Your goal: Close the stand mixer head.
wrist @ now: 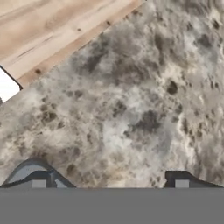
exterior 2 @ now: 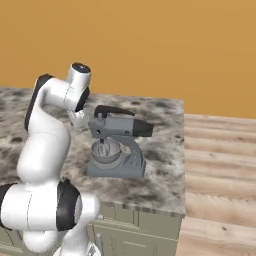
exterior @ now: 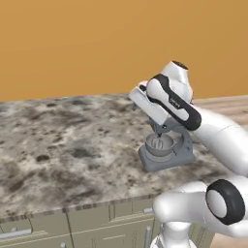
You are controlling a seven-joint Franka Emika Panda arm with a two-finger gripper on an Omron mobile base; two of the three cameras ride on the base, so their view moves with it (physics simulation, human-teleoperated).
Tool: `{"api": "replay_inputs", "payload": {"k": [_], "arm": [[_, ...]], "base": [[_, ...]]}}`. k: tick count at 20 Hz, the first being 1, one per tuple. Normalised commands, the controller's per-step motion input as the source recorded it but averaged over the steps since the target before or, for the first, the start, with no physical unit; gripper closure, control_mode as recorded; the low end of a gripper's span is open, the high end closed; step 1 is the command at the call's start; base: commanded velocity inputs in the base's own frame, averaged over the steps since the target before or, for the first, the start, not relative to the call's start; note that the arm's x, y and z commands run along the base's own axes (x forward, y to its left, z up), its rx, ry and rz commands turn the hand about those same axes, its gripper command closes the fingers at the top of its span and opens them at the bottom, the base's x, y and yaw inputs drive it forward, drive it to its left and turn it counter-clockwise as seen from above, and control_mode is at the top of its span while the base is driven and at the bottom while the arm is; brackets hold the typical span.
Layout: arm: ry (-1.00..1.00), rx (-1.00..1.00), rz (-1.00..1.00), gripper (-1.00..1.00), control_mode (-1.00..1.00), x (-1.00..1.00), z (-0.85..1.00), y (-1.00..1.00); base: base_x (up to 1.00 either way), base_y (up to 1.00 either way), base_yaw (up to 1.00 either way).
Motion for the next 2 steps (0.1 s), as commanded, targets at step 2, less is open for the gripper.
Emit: {"api": "replay_inputs", "payload": {"k": [2], "arm": [[0.0,-0.21,0.14,-1.0,-1.0,0.0,0.23,0.54]], "base": [[0.0,0.0,0.0]]}}
